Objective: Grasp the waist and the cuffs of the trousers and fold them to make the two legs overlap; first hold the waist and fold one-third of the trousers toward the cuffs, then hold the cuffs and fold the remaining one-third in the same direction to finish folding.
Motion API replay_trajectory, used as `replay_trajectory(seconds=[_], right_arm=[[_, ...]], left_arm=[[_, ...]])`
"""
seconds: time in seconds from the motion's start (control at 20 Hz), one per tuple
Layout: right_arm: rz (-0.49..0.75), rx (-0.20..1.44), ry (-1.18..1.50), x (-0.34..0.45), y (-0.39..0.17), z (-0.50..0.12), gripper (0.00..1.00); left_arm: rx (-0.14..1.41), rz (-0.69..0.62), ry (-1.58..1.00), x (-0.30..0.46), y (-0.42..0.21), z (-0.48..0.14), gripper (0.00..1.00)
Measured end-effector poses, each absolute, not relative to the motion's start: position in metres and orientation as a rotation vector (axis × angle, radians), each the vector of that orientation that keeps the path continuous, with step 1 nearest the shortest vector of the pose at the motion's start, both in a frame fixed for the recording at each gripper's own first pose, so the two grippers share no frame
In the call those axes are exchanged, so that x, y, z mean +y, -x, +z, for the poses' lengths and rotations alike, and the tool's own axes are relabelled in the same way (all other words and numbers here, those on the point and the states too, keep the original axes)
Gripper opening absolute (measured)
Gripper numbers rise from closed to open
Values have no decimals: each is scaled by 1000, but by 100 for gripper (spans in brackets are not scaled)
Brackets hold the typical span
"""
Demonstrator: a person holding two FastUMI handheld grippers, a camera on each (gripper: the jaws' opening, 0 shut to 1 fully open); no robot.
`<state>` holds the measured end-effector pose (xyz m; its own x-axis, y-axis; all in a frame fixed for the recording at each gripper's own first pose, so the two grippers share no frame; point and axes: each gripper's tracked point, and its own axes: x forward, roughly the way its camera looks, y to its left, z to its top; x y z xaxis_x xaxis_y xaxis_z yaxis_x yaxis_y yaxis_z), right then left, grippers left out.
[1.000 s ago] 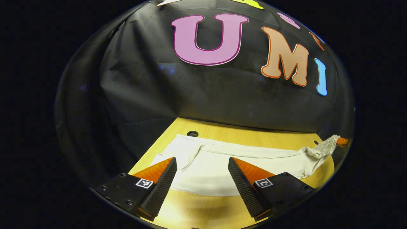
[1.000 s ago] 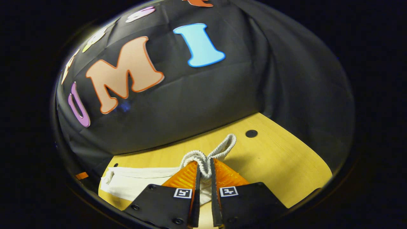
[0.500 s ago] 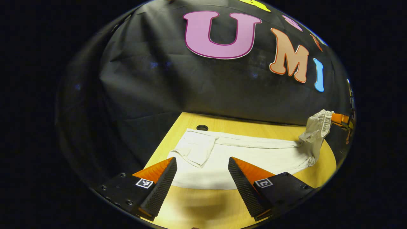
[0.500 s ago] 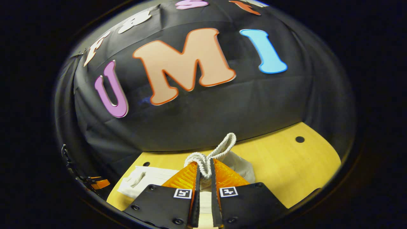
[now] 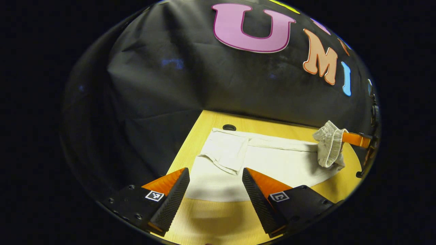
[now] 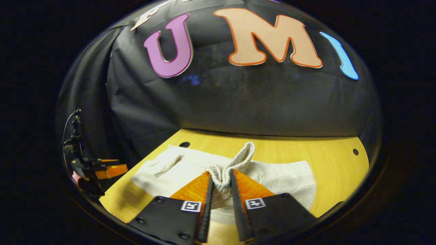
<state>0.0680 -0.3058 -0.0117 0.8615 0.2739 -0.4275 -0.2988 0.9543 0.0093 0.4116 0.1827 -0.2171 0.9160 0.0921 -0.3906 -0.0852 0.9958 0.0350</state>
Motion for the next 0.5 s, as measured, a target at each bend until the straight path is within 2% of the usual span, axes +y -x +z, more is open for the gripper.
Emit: replay_trajectory(seconds=[0.15, 0.2, 0.5], right_arm=[[300, 464, 57, -328, -54, 24, 84], [291, 468, 53, -321, -57, 2, 96], [204, 481, 58, -343, -46, -5, 97]], left_arm=[[415, 85, -24, 184, -412, -221, 96], [416, 80, -32, 184, -413, -221, 96], [458, 75, -80, 185, -407, -225, 96]])
